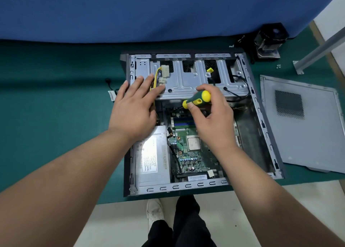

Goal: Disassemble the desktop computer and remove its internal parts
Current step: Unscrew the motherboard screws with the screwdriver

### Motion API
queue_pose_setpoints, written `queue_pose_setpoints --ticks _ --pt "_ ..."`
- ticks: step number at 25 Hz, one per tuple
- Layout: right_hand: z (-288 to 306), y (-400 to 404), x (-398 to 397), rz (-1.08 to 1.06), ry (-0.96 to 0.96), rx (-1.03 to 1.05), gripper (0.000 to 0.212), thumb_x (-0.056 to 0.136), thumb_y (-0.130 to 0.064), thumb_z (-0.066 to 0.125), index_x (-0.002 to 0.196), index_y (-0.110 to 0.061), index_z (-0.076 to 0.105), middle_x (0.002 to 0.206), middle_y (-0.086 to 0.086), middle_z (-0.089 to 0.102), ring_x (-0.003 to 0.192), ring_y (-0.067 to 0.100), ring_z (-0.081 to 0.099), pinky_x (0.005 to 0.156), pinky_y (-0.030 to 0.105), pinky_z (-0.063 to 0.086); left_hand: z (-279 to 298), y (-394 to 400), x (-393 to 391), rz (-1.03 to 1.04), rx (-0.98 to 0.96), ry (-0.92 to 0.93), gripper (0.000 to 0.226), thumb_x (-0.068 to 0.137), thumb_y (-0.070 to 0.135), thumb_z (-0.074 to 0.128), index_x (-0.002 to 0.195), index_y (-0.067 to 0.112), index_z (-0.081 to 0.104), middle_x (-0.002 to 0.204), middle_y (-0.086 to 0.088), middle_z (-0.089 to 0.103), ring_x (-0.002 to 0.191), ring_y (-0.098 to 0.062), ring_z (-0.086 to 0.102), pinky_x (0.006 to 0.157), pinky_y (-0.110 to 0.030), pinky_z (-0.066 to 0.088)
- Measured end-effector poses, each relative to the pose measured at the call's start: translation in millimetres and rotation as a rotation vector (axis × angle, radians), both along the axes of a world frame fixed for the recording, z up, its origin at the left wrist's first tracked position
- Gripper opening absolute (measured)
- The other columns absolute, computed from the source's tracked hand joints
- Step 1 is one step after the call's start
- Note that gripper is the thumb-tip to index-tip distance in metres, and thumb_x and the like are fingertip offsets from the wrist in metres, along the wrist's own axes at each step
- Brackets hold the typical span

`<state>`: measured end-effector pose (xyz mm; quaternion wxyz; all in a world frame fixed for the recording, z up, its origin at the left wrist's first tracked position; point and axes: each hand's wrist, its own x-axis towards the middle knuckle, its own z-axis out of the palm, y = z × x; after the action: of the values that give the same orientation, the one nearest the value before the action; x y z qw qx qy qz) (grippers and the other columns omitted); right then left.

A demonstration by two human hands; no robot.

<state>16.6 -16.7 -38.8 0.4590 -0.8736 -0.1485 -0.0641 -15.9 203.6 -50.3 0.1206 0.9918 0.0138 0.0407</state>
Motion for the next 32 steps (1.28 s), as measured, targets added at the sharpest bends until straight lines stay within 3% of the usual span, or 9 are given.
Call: queue_pose_setpoints --ticks 8,17,26,32 --pt "-22 15 1 0.050 -0.112 -0.038 0.034 0.089 -0.010 0.076 0.120 -0.016 0.063 0.115 -0.003 0.055 0.104 -0.011 0.049 0.090 0.006 0.036 -2 3 2 -0.007 -0.026 -0.005 0.061 0.094 0.029 0.044 0.154 0.039 0.041 0.169 0.004 0.024 0.157 -0.022 0.017 0.127 -0.047 0.005" --pt "-25 19 -1 0.037 -0.109 -0.030 0.034 0.087 -0.009 0.078 0.118 -0.016 0.065 0.111 -0.004 0.055 0.102 -0.015 0.048 0.087 0.003 0.034 -3 4 2 -0.008 -0.050 -0.019 0.061 0.093 0.027 0.046 0.153 0.038 0.043 0.169 0.004 0.026 0.157 -0.022 0.018 0.127 -0.048 0.007" --pt "-25 21 -4 0.040 -0.083 -0.049 0.034 0.090 -0.013 0.076 0.120 -0.019 0.062 0.111 -0.008 0.053 0.097 -0.009 0.051 0.076 0.005 0.038 -4 5 2 -0.003 -0.054 -0.026 0.060 0.093 0.024 0.051 0.152 0.038 0.045 0.168 0.004 0.027 0.156 -0.023 0.019 0.127 -0.048 0.007" --pt "-25 20 -3 0.027 -0.090 -0.063 0.033 0.090 -0.015 0.076 0.120 -0.019 0.062 0.110 -0.007 0.054 0.096 -0.009 0.050 0.080 0.007 0.037 -4 5 2 -0.001 -0.061 -0.021 0.060 0.093 0.025 0.050 0.152 0.038 0.045 0.168 0.004 0.027 0.157 -0.022 0.019 0.127 -0.048 0.007"
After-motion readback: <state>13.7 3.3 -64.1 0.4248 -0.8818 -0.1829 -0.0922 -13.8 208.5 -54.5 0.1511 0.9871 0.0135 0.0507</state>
